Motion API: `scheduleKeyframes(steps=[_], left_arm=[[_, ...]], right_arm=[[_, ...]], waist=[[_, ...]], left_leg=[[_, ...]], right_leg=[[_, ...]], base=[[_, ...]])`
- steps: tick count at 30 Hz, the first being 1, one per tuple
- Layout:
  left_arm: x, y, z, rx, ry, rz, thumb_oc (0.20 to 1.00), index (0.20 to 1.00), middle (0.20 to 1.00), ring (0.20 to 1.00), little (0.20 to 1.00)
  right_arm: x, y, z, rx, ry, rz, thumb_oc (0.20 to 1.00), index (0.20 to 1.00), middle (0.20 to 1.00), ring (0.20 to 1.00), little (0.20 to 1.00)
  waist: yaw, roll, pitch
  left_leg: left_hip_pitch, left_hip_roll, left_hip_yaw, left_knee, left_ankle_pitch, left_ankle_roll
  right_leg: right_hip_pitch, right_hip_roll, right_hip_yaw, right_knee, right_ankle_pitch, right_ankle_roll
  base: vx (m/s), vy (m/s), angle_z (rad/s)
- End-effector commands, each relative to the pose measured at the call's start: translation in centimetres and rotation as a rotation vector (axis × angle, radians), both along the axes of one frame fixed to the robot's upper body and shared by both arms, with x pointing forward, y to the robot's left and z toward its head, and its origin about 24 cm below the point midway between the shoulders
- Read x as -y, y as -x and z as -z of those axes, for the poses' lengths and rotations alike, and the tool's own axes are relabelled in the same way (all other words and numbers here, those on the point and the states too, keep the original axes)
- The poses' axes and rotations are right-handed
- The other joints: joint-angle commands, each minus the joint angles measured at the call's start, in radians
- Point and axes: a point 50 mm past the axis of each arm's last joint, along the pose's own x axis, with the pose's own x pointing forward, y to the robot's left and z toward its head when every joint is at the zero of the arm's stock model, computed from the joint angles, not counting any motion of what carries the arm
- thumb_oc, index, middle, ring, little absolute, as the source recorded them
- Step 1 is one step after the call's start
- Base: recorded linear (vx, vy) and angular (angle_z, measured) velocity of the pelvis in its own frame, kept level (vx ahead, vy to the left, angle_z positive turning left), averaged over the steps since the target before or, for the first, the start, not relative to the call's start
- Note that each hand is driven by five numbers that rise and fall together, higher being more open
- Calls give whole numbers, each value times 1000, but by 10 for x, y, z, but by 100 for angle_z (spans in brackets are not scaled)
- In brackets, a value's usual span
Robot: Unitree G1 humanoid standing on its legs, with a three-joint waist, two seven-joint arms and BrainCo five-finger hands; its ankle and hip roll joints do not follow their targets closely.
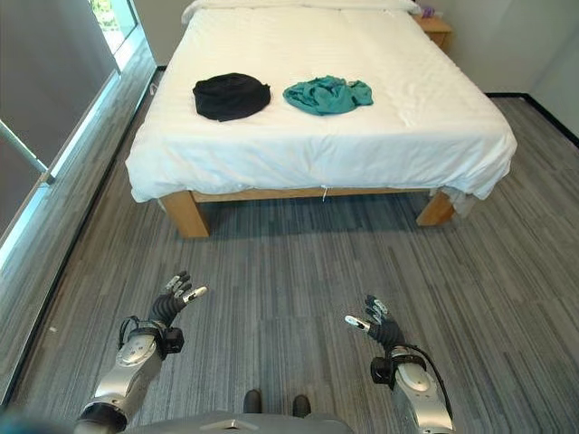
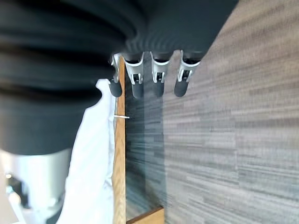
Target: Pick up bed clothes into laundry basket.
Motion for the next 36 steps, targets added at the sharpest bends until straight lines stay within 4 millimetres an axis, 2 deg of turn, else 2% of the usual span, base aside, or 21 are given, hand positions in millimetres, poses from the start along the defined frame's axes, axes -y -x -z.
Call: scheduleKeyframes(steps=[1,2,5,6,7,10,11,13,15,17,18,20,22,23,25,28,29,32,34,35,36], left_arm=[[-20,-22,-28,127,-44,-54,1000,1000,1000,1000,1000],[-32,-26,-35,147,-80,-77,1000,1000,1000,1000,1000],[-41,-31,-44,173,-128,-90,1000,1000,1000,1000,1000],[-41,-33,-45,182,-130,-89,1000,1000,1000,1000,1000],[-37,-35,-42,177,-97,-104,1000,1000,1000,1000,1000],[-28,-35,-33,145,-73,-94,1000,1000,1000,1000,1000],[-25,-33,-32,145,-65,-82,1000,1000,1000,1000,1000],[-17,-26,-26,133,-24,-70,1000,1000,1000,1000,1000],[-17,-23,-23,115,-10,-86,1000,1000,1000,1000,1000],[-16,-22,-22,113,7,-79,1000,1000,1000,1000,1000],[-11,-26,-23,117,17,-61,1000,1000,1000,1000,1000],[-9,-30,-26,125,13,-48,1000,1000,1000,1000,1000],[-4,-27,-20,98,23,-9,1000,1000,1000,1000,1000],[-5,-18,-15,74,-18,32,1000,1000,1000,1000,1000],[-6,-11,-10,55,0,16,1000,1000,1000,1000,1000],[-6,-7,-10,53,10,14,1000,1000,1000,1000,1000],[-8,-4,-9,53,7,10,1000,1000,1000,1000,1000],[-8,-6,-10,55,15,-1,1000,1000,1000,1000,1000],[-9,-10,-16,77,3,15,1000,1000,1000,1000,1000],[-11,-15,-22,97,-31,42,1000,1000,1000,1000,1000],[-11,-15,-23,98,-31,42,1000,1000,1000,1000,1000]], right_arm=[[-8,-21,-27,160,2,-27,1000,1000,1000,1000,1000],[-16,-29,-30,185,-17,-42,1000,1000,1000,1000,1000],[-20,-31,-31,186,-31,-54,1000,1000,1000,1000,1000],[-18,-30,-29,177,-32,-51,1000,1000,1000,1000,1000],[-14,-26,-25,160,-52,-18,1000,1000,1000,1000,1000],[-7,-16,-22,146,-86,27,1000,1000,1000,1000,1000],[-3,-12,-24,150,-85,29,1000,1000,1000,1000,1000],[5,-18,-28,150,-35,2,1000,1000,1000,1000,1000],[13,-21,-37,176,-4,-3,1000,1000,1000,1000,1000],[16,-23,-42,198,-11,14,1000,1000,1000,1000,1000],[27,-29,-50,237,-4,58,1000,1000,1000,1000,1000],[38,-31,-54,241,35,94,1000,1000,1000,1000,1000],[52,-27,-61,252,71,123,1000,1000,1000,1000,1000],[54,-25,-63,256,95,111,1000,1000,1000,1000,1000],[50,-28,-65,273,86,104,1000,1000,1000,1000,1000],[44,-31,-69,293,79,84,1000,1000,1000,1000,1000],[34,-38,-77,343,75,45,1000,1000,1000,1000,1000],[28,-41,-81,373,59,39,1000,1000,1000,1000,1000],[22,-44,-87,402,52,16,1000,1000,1000,1000,1000],[16,-49,-99,445,70,-30,1000,1000,1000,1000,1000],[16,-49,-99,446,70,-30,1000,1000,1000,1000,1000]], waist=[[1,-41,17],[-8,-22,64],[-20,-34,94],[-33,-42,95],[-74,-61,85],[-141,-40,52],[-147,-30,34],[-148,2,10],[-140,-12,9],[-134,-33,13],[-87,-67,55],[-54,-82,74],[-20,-70,67],[26,-42,48],[55,-31,29],[67,-31,15],[72,-37,-22],[70,-44,-41],[65,-46,-33],[45,-28,-4],[45,-30,-2]], left_leg=[[-12,-5,-76,62,-46,-13],[0,18,-60,76,-58,0],[23,27,-62,117,-106,-2],[46,26,-73,116,-125,-9],[133,21,-114,92,-156,-35],[294,92,-179,61,-189,-92],[294,107,-197,99,-164,-109],[265,142,-204,284,12,-161],[169,139,-178,566,198,-198],[102,134,-158,674,228,-190],[-52,106,-130,842,186,-144],[-199,110,-83,865,146,-127],[-300,143,2,641,142,-143],[-325,66,-5,409,160,-140],[-306,24,-20,253,180,-136],[-255,6,4,215,173,-122],[-188,-10,-5,166,138,-88],[-140,-15,9,118,101,-56],[-98,-21,15,92,78,-28],[-41,-9,-4,71,67,-7],[-39,-12,-4,68,68,-7]], right_leg=[[-170,-121,48,344,109,118],[-273,-128,11,527,159,102],[-362,-157,-24,515,143,95],[-377,-139,-22,439,136,99],[-408,-100,3,227,147,125],[-406,-88,-66,0,230,165],[-389,-87,-63,30,220,153],[-363,-53,-76,96,195,98],[-298,-57,-79,107,147,47],[-261,-62,-71,101,127,26],[-167,-54,-25,97,71,-13],[-104,-58,-11,69,53,-20],[-19,-60,-23,29,22,-10],[49,-25,-8,-5,-4,-6],[113,5,10,-33,-24,-4],[153,13,19,-35,-41,-2],[171,-9,19,-13,-66,19],[144,-34,16,85,-57,48],[49,-59,14,298,44,103],[-65,-60,9,501,139,124],[-70,-63,10,512,133,124]], base=[[-64,187,-11],[-3,146,-1],[214,-5,-10],[611,-168,-17],[677,-168,12],[842,-264,59],[940,-430,152],[621,-306,81],[515,-340,22],[394,-390,-28],[424,-436,-24],[564,-428,18],[805,-203,0],[852,-63,-3],[606,-56,-29],[387,-22,-75],[616,62,-52],[316,79,-66],[145,91,-9],[114,82,30],[157,64,50]])
